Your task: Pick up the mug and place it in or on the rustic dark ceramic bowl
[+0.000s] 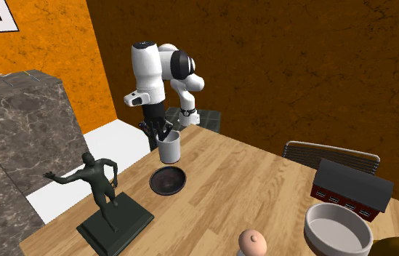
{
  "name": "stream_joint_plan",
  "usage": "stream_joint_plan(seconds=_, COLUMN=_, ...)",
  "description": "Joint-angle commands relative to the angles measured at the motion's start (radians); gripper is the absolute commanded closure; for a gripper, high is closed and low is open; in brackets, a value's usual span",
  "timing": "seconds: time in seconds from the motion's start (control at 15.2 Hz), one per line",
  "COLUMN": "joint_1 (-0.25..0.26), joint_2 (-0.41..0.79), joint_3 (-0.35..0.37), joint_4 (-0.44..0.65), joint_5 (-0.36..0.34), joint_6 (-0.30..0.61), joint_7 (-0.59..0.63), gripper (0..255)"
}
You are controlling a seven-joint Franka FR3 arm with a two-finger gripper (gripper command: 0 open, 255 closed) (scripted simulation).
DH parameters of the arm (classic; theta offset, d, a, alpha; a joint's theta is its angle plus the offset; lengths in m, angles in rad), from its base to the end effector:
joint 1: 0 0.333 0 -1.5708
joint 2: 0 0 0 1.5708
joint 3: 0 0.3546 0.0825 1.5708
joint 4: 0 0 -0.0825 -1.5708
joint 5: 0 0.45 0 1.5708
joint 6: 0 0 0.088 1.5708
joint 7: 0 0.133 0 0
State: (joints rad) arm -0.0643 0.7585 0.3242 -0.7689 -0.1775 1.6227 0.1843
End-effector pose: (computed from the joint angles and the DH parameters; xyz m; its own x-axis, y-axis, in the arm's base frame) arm 0.8435 0.0815 0.5263 0.9936 -0.0278 0.1099 -0.0207 -0.9977 -0.0650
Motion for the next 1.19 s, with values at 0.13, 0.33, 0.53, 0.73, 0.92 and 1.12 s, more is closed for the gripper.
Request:
stream_joint_plan(seconds=0.13, joint_1=-0.017, joint_2=0.018, joint_3=-0.003, joint_4=-0.008, joint_5=0.000, joint_6=0.023, joint_7=-0.018, gripper=255)
stream_joint_plan(seconds=0.33, joint_1=-0.034, joint_2=-0.010, joint_3=0.000, joint_4=-0.100, joint_5=0.004, joint_6=0.085, joint_7=-0.015, gripper=255)
stream_joint_plan(seconds=0.53, joint_1=-0.045, joint_2=-0.027, joint_3=0.002, joint_4=-0.171, joint_5=0.006, joint_6=0.138, joint_7=-0.013, gripper=255)
stream_joint_plan(seconds=0.73, joint_1=-0.054, joint_2=-0.037, joint_3=0.002, joint_4=-0.229, joint_5=0.007, joint_6=0.186, joint_7=-0.011, gripper=255)
stream_joint_plan(seconds=0.92, joint_1=-0.061, joint_2=-0.042, joint_3=0.002, joint_4=-0.279, joint_5=0.007, joint_6=0.230, joint_7=-0.009, gripper=255)
stream_joint_plan(seconds=1.12, joint_1=-0.066, joint_2=-0.043, joint_3=0.002, joint_4=-0.316, joint_5=0.007, joint_6=0.265, joint_7=-0.008, gripper=255)
